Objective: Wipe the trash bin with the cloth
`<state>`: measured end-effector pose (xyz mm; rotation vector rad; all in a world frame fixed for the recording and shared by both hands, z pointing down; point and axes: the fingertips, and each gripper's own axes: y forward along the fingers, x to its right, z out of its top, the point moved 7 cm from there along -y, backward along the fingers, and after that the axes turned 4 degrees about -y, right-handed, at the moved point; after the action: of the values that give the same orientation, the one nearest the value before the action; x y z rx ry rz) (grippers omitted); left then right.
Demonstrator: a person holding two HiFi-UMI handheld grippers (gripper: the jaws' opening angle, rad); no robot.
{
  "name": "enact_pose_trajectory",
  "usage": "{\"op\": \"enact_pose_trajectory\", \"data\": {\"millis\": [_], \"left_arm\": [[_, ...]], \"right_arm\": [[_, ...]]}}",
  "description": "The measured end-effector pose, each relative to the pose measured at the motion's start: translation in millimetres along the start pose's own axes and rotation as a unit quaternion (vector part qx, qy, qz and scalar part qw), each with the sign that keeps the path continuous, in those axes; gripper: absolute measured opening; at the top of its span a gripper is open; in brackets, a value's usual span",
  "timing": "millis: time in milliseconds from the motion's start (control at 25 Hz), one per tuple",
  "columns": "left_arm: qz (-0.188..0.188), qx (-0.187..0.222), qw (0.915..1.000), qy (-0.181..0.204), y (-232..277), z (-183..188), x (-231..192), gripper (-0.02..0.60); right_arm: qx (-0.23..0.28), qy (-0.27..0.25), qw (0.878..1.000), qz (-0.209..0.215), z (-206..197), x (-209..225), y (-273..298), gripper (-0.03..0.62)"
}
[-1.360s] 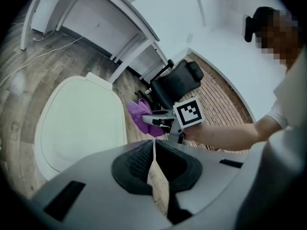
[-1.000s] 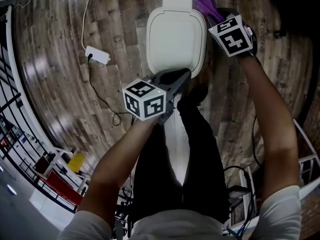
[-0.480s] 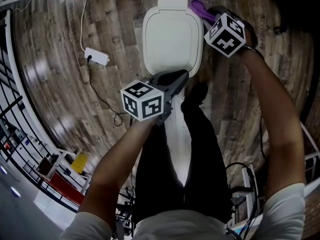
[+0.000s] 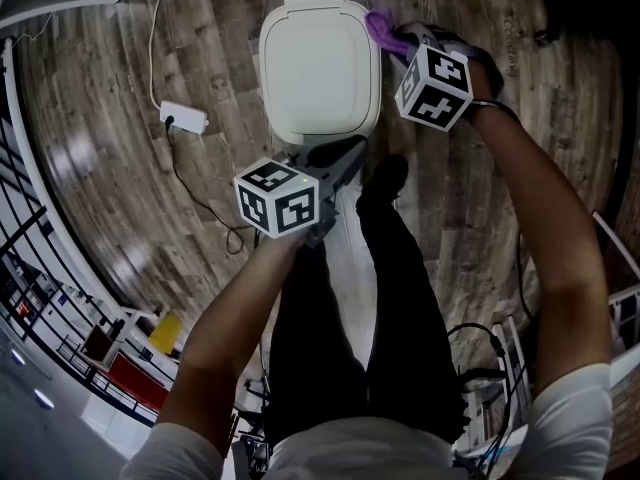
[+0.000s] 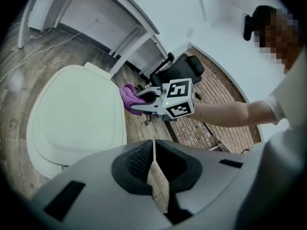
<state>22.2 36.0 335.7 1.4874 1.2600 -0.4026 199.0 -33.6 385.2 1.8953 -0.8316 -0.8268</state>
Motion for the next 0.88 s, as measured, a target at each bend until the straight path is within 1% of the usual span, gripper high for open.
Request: {"op": "enact_pose_trajectory", "data": {"millis": [200, 400, 640, 880], "left_arm": [[0.009, -0.011, 0.9999, 0.007, -3, -13, 1, 0.015], [0.017, -0.02, 0.9996, 0.006, -10, -29, 0, 0.015], [0.008, -0.045, 0.9987, 0.019, -20, -46, -1, 0.015], [-0.004, -0.068, 0.9967, 0.043, -28, -59, -9, 0.015]], "right_arm": [[0.001, -0.03, 0.999, 0.013, 0, -30, -6, 0.094], [0.0, -0.046, 0.999, 0.026, 0, -65, -11, 0.094], [-0.005, -0.032, 0.999, 0.031, 1, -108, -15, 0.094], [-0.023, -0.021, 0.999, 0.021, 1, -153, -16, 0.094]]}}
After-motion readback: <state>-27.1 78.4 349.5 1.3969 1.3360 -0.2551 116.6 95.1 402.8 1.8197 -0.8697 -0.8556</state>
